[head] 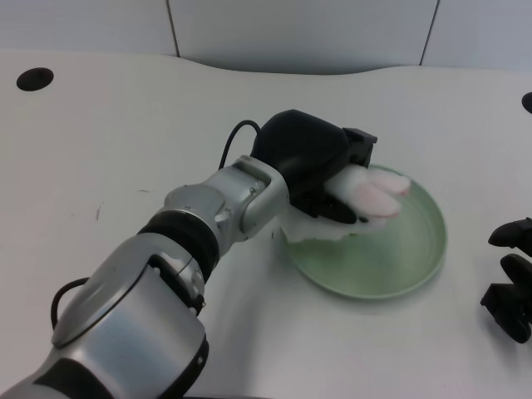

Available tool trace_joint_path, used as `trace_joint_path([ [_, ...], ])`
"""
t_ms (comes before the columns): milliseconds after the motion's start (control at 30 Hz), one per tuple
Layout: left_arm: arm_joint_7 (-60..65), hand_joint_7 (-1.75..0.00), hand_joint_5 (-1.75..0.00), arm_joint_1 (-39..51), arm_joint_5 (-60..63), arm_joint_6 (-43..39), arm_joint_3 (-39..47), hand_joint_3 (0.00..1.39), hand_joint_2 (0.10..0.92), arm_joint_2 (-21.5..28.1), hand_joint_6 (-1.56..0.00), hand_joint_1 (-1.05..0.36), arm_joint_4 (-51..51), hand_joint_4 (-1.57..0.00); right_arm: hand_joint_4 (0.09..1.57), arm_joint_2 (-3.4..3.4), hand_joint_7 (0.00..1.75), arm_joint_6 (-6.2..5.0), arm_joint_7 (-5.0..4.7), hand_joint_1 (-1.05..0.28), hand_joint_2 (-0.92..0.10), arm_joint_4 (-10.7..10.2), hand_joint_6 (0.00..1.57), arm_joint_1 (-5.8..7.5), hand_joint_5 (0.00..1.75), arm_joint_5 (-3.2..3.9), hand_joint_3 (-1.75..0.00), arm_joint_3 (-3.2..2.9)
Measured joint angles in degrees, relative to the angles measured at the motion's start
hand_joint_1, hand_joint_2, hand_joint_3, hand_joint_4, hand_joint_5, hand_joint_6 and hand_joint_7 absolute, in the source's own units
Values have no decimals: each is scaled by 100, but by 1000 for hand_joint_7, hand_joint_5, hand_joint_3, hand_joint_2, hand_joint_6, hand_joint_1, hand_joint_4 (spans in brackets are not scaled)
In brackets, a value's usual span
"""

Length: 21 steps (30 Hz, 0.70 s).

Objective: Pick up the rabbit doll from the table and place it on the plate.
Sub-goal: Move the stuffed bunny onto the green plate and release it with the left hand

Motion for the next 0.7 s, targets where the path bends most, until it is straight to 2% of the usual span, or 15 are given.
trace_joint_path([
  [33,-70,-1163,-1451,26,-4,64,-3,316,921,-22,-738,-441,0,-834,1286,9,1746,-15,-14,-406,-921,-9,1007,12,1746,-12,-162,9],
  [67,-190,-1068,-1386,44,-4,134,-8,331,921,-36,-770,-450,4,-858,1290,16,1746,-41,-22,-408,-921,-21,1014,25,1746,-21,-168,20],
  [167,-447,-948,-1319,53,-12,263,-5,347,921,-42,-813,-467,17,-881,1302,30,1746,-97,-38,-405,-921,-79,1037,57,1746,-33,-177,39],
  [200,-671,-607,-905,54,-98,292,58,417,921,-49,-666,-559,16,-638,1304,34,1746,-72,-39,-377,-915,-102,997,58,1746,-26,-159,39],
  [233,-1024,-370,-633,58,-202,340,159,443,921,-59,-679,-589,18,-624,1304,44,1746,-14,-28,-367,-913,-123,982,57,1746,-11,-151,34],
  [300,-1627,-78,-200,85,-402,404,338,588,921,-68,-394,-768,25,-271,1367,66,1746,12,-52,-429,-919,-171,1116,68,1746,-33,-137,69],
  [400,-1936,-8,-85,186,-515,427,440,638,921,-78,-305,-821,25,-170,1384,73,1746,-15,-174,-445,-921,-270,1144,100,1746,-126,-128,192],
  [500,-1982,-1,-72,227,-521,439,468,646,921,-89,-296,-827,25,-160,1386,77,1746,-15,-210,-446,-921,-344,1144,154,1746,-130,-127,215],
  [533,-1988,0,-29,227,-521,449,468,775,921,-89,-121,-958,25,-65,1381,77,1746,-15,-210,-423,-921,-352,1151,161,1746,-128,-149,215],
  [567,-2042,1,-14,226,-521,459,467,823,921,-89,-61,-1002,24,-33,1377,77,1746,-16,-204,-420,-921,-353,1168,164,1746,-128,-154,215],
  [700,-2257,1,0,224,-546,453,505,878,921,-85,-2,-1046,24,0,1401,77,1746,-36,-179,-412,-921,-369,1241,168,1746,-130,-179,221],
])
